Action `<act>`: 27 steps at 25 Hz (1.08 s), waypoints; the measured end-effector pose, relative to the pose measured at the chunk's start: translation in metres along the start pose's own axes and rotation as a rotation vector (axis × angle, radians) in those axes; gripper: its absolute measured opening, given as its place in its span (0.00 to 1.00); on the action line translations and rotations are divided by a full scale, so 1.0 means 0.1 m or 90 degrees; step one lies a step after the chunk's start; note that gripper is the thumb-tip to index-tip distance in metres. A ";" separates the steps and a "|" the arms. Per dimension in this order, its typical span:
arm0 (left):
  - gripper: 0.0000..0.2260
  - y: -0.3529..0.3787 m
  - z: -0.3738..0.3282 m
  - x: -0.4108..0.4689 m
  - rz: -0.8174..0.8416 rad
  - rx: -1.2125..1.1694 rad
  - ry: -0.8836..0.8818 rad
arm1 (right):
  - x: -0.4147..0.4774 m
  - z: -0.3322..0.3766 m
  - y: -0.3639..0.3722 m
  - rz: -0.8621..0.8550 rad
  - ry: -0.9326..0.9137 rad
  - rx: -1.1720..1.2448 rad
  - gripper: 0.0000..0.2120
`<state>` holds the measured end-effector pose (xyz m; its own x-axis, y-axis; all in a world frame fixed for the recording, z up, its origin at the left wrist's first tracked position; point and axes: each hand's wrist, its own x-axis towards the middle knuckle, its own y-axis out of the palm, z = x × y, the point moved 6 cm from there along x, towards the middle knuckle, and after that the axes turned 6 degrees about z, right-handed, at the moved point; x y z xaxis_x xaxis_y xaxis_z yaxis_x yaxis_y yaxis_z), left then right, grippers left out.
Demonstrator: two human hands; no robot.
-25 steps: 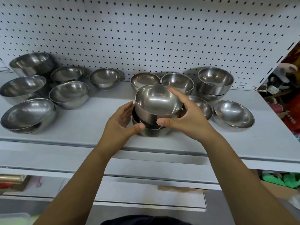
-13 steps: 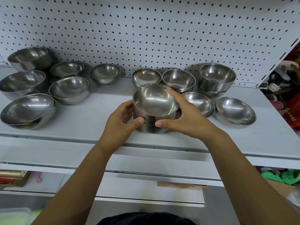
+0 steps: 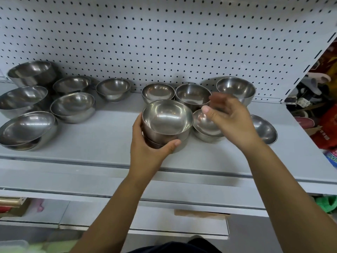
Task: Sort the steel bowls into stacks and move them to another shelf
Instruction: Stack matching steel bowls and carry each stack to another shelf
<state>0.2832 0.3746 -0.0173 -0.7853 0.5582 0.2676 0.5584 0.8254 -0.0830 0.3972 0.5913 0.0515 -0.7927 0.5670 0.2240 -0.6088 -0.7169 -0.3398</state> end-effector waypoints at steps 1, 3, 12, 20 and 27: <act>0.46 0.03 -0.01 0.01 -0.026 0.014 0.001 | 0.05 -0.01 -0.10 -0.024 0.007 -0.033 0.23; 0.44 0.05 -0.01 0.05 -0.055 0.038 0.004 | 0.18 -0.06 -0.21 -0.022 0.018 -0.099 0.19; 0.44 0.05 0.02 0.09 -0.079 0.052 -0.004 | 0.95 -0.13 0.14 0.206 -0.002 -0.346 0.15; 0.43 0.01 0.00 0.02 -0.193 0.073 0.036 | 1.17 -0.35 0.28 0.257 -0.016 -0.327 0.17; 0.43 0.00 0.02 0.04 -0.209 0.081 0.033 | 1.18 -0.38 0.24 0.203 -0.052 -0.336 0.19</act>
<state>0.2797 0.3769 -0.0179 -0.9013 0.2587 0.3473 0.2377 0.9659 -0.1028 0.2902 0.6565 0.0349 -0.9455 0.3105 0.0984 -0.2598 -0.5367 -0.8027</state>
